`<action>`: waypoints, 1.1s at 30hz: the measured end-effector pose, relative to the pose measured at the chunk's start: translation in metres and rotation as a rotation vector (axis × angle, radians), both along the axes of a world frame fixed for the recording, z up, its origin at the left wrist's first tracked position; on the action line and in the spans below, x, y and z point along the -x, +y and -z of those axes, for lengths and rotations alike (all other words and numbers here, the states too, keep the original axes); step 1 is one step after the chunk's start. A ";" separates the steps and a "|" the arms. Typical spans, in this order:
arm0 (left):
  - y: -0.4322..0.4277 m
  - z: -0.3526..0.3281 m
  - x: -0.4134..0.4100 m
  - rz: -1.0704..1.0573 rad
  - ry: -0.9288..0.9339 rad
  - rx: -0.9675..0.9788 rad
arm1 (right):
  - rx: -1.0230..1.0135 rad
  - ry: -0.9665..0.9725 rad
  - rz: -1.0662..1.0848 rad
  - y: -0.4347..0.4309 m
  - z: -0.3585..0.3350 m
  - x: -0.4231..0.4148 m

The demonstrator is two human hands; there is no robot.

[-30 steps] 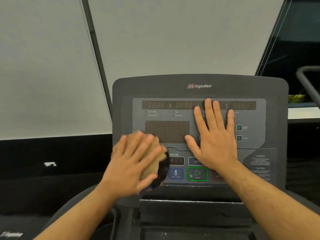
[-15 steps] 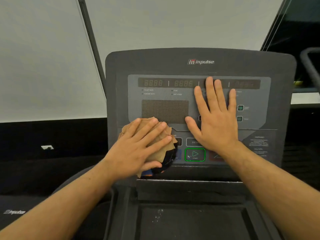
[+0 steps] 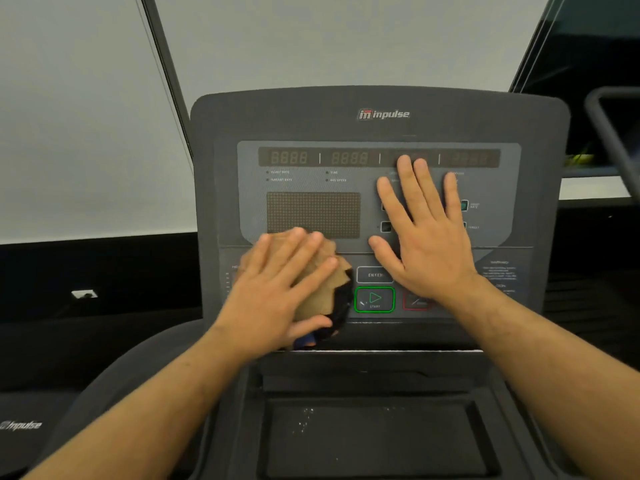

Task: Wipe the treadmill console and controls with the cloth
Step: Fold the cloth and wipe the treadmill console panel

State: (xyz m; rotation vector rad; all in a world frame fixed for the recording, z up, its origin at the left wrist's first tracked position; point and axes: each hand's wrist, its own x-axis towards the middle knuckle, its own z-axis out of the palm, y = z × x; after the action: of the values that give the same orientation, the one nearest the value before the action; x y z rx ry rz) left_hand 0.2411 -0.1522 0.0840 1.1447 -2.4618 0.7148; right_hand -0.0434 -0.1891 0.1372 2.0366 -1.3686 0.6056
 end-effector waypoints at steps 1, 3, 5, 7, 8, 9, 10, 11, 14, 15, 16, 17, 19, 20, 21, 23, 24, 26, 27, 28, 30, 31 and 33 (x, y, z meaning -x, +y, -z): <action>0.002 -0.001 -0.015 -0.035 0.007 0.004 | -0.012 0.008 -0.002 0.002 0.002 0.012; 0.007 0.000 -0.035 -0.121 0.029 -0.012 | -0.014 -0.024 0.038 0.008 0.007 0.039; 0.010 0.003 -0.017 -0.138 0.059 -0.022 | -0.008 -0.057 0.088 0.012 0.012 0.056; 0.009 0.008 0.033 -0.078 0.064 -0.015 | -0.004 -0.075 0.106 0.011 0.016 0.058; 0.009 0.009 0.060 -0.049 0.056 -0.018 | -0.004 -0.087 0.101 0.011 0.017 0.055; 0.007 0.005 0.083 -0.025 0.043 -0.024 | 0.001 -0.098 0.090 0.010 0.017 0.055; 0.002 -0.002 0.095 -0.017 0.033 -0.012 | 0.002 -0.105 0.073 0.011 0.018 0.056; -0.005 -0.009 0.097 -0.034 0.037 0.013 | 0.005 -0.106 0.055 0.011 0.019 0.058; -0.012 -0.015 0.072 -0.174 0.151 0.011 | 0.019 -0.114 0.044 0.013 0.022 0.068; -0.007 -0.009 0.063 -0.206 0.171 0.012 | 0.024 -0.123 0.044 0.013 0.023 0.068; 0.001 -0.001 0.059 -0.204 0.164 0.010 | 0.027 -0.129 0.041 0.013 0.025 0.068; 0.007 0.007 0.064 -0.181 0.142 0.006 | 0.030 -0.127 0.042 0.013 0.025 0.067; 0.009 0.013 0.093 -0.143 0.088 0.001 | 0.023 -0.118 0.045 0.013 0.024 0.066; 0.006 0.008 0.112 -0.119 0.066 0.009 | 0.017 -0.120 0.040 0.013 0.024 0.067; 0.001 -0.001 0.127 -0.097 0.048 0.018 | 0.013 -0.127 0.030 0.014 0.024 0.068; -0.012 -0.018 0.133 -0.143 0.066 0.013 | 0.015 -0.150 -0.008 0.015 0.024 0.071; -0.015 -0.019 0.126 -0.194 0.122 0.009 | 0.016 -0.162 -0.024 0.015 0.024 0.073; -0.005 -0.004 0.103 -0.287 0.219 0.025 | 0.015 -0.169 -0.047 0.015 0.026 0.073; 0.004 0.007 0.096 -0.290 0.200 0.027 | 0.018 -0.171 -0.056 0.015 0.026 0.072; 0.014 0.016 0.096 -0.262 0.154 0.007 | 0.021 -0.181 -0.069 0.015 0.026 0.071; 0.015 0.018 0.118 -0.153 0.050 -0.017 | 0.029 -0.227 -0.126 0.015 0.025 0.072; 0.007 0.009 0.132 -0.085 0.022 0.000 | 0.029 -0.258 -0.168 0.016 0.026 0.073; -0.019 -0.021 0.160 -0.006 0.015 0.057 | 0.014 -0.334 -0.247 0.018 0.024 0.077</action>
State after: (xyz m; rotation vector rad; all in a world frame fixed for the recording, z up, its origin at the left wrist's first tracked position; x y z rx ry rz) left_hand 0.0809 -0.1709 0.1047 1.1326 -2.4114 0.7699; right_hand -0.1208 -0.1712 0.1133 2.1810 -1.2925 1.1022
